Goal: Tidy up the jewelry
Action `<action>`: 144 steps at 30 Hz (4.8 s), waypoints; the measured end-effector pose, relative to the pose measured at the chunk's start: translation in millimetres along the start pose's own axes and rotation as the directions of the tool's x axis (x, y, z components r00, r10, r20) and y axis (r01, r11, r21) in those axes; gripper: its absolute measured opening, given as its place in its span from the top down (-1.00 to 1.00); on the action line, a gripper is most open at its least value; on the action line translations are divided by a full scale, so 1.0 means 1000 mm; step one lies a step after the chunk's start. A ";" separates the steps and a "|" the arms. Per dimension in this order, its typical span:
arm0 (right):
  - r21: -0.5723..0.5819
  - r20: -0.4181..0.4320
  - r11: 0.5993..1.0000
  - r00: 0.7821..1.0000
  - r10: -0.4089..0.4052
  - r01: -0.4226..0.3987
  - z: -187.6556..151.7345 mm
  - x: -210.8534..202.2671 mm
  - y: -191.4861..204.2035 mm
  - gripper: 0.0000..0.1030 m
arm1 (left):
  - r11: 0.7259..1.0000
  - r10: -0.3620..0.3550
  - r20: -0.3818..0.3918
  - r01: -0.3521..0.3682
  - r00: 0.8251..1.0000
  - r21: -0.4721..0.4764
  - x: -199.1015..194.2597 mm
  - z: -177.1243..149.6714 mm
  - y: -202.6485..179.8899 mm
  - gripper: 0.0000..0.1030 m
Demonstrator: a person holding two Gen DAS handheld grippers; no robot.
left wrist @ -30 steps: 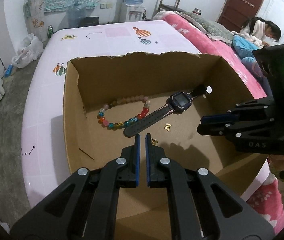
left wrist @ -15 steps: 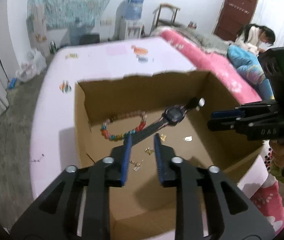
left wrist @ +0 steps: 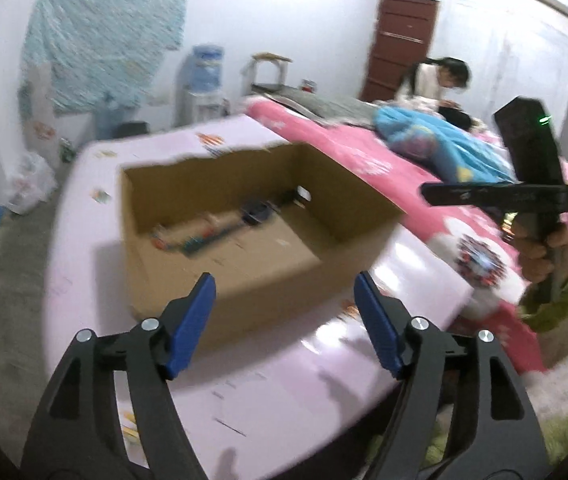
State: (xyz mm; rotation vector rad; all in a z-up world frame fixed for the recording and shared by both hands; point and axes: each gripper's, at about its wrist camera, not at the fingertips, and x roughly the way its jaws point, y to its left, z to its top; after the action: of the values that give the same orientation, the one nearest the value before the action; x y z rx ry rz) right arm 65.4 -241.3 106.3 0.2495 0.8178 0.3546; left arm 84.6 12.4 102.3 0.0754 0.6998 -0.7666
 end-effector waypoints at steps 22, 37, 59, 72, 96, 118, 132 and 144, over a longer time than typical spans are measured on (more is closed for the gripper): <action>0.167 -0.242 0.983 0.970 -0.026 0.069 -0.082 0.102 -0.030 0.64 | 0.965 0.014 -0.215 0.044 0.976 0.260 0.163 -0.052 -0.064 0.36; 0.239 -0.219 0.970 0.976 0.015 0.039 -0.082 0.095 -0.066 0.64 | 0.933 -0.019 -0.223 0.098 0.975 0.347 0.174 -0.051 -0.072 0.70; 0.025 -0.216 0.988 0.965 -0.146 0.155 -0.080 0.105 -0.041 0.64 | 0.983 0.079 -0.180 -0.047 0.981 0.177 0.139 -0.070 -0.039 0.81; -0.146 -0.157 0.955 0.947 -0.281 0.259 -0.072 0.118 -0.010 0.64 | 0.989 0.092 -0.172 -0.070 0.981 0.129 0.128 -0.078 -0.032 0.82; -0.037 -0.137 0.985 0.975 -0.174 0.171 -0.084 0.091 -0.021 0.93 | 0.989 0.097 -0.157 -0.078 0.983 0.125 0.123 -0.079 -0.030 0.82; -0.142 -0.155 0.953 0.945 -0.289 0.268 -0.078 0.116 -0.001 0.56 | 0.990 0.094 -0.153 -0.076 0.984 0.118 0.124 -0.080 -0.031 0.81; -0.122 -0.157 0.963 0.953 -0.258 0.241 -0.075 0.123 -0.002 0.82 | 0.990 0.095 -0.149 -0.078 0.984 0.120 0.123 -0.080 -0.031 0.81; -0.081 -0.125 0.974 0.967 -0.221 0.212 -0.079 0.103 -0.006 0.82 | 0.990 0.091 -0.140 -0.075 0.986 0.115 0.119 -0.078 -0.031 0.81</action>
State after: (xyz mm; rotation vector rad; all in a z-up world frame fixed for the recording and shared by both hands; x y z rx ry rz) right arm 72.1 -199.6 -16.4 0.0730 0.9536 0.1938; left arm 81.6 -59.5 -24.6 0.2612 0.7876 -0.7237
